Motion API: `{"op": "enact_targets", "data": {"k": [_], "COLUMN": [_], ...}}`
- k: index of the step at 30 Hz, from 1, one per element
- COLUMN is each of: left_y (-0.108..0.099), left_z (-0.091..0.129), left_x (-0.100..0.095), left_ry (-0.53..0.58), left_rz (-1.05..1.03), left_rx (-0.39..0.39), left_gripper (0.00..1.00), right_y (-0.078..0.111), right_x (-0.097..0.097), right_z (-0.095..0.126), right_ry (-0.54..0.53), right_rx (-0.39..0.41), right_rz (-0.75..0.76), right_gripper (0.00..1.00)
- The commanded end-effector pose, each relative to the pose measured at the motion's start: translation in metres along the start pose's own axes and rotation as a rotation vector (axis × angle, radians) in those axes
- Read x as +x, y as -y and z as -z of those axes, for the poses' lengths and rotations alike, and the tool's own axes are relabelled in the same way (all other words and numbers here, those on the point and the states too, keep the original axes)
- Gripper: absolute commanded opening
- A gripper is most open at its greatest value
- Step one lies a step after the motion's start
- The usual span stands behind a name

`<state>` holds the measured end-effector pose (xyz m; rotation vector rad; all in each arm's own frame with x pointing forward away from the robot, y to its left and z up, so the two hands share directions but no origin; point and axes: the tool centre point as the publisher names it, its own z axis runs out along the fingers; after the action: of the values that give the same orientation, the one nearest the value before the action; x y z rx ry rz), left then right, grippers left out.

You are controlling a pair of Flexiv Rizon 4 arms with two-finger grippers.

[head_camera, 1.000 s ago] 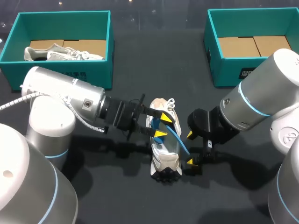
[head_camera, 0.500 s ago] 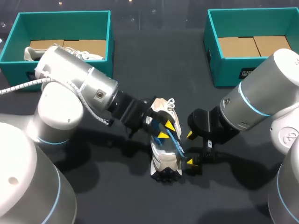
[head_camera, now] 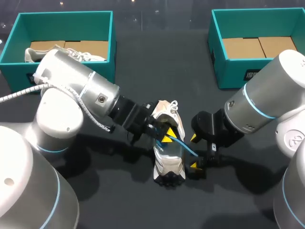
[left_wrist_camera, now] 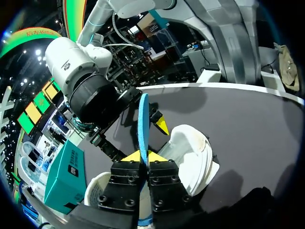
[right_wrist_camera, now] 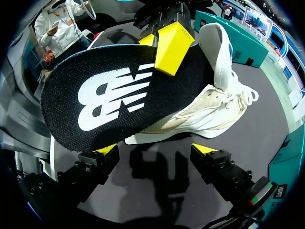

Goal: Take the shoe out of the shoebox, open the shoe tongue, remove and reinsert the insole, then place the shoe into the shoebox

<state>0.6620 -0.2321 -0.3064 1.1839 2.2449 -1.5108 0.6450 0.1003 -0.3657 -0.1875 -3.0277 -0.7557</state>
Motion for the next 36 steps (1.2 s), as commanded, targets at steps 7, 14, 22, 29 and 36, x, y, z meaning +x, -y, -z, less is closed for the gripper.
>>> {"op": "enact_targets", "data": {"k": [7, 14, 22, 29, 36], "left_y": [0.01, 0.014, -0.01, -0.036, -0.05], "left_z": [-0.015, -0.019, -0.003, 0.004, 0.003], "left_x": [0.005, 0.004, 0.003, -0.004, -0.006], "left_ry": [0.221, 0.273, 0.306, 0.327, 0.297], "left_rz": [0.009, 0.042, 0.072, 0.125, 0.149], "left_rx": [0.075, 0.127, 0.062, 0.023, -0.02], "left_gripper": [0.0, 0.0, 0.0, 0.0, 0.0], "right_y": [0.001, 0.001, 0.001, 0.001, 0.001], "right_x": [0.001, 0.001, 0.001, 0.001, 0.001], "right_z": [0.0, 0.0, 0.0, 0.0, 0.0], "right_ry": [0.002, 0.002, 0.002, 0.002, 0.002], "right_rx": [-0.002, -0.002, -0.002, -0.002, -0.002], "right_rz": [0.0, 0.0, 0.0, 0.0, 0.0], "right_gripper": [1.0, 1.0, 1.0, 1.0, 1.0]}}
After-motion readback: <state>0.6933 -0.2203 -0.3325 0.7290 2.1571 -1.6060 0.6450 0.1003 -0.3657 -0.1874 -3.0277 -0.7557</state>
